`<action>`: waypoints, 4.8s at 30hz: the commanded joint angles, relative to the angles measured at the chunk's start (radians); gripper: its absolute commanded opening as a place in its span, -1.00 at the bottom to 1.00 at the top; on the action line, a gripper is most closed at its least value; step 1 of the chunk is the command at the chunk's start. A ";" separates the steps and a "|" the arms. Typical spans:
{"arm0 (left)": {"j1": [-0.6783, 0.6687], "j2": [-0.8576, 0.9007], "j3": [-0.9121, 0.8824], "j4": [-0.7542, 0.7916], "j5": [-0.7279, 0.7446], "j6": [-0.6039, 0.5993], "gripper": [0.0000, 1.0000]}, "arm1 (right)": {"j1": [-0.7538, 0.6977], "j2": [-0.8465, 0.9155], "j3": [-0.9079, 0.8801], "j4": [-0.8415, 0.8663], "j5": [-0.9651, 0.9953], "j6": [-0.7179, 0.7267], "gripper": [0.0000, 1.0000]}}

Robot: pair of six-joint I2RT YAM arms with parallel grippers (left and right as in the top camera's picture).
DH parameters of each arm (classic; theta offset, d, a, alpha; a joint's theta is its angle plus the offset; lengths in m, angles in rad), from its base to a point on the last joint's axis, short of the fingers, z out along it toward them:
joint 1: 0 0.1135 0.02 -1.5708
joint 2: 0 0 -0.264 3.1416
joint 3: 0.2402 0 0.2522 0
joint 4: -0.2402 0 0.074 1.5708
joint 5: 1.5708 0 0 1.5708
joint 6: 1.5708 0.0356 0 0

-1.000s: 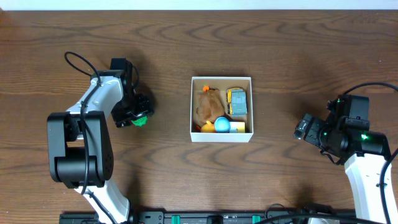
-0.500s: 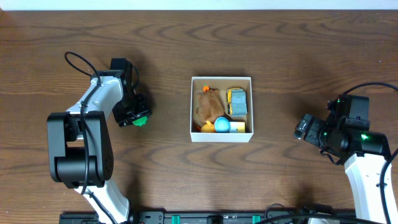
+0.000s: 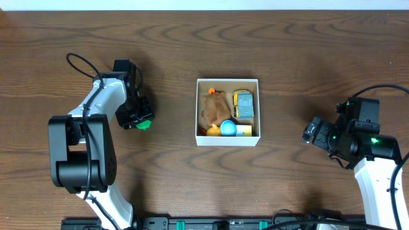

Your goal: Pack container

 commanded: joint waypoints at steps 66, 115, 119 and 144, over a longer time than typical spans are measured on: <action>-0.653 -0.343 0.183 -0.141 -0.080 0.182 0.16 | 0.000 0.004 -0.003 0.013 -0.003 -0.012 0.99; -0.161 -1.202 -0.325 0.044 -0.211 0.147 0.96 | 0.223 -0.542 -0.069 0.168 0.291 -0.029 0.98; -0.161 -1.475 -0.474 0.023 -0.211 0.046 0.96 | 0.222 -0.731 -0.188 0.124 0.289 0.087 0.98; -0.161 -1.717 -0.599 -0.006 -0.214 0.024 0.96 | 0.222 -0.866 -0.282 0.032 0.300 0.131 0.98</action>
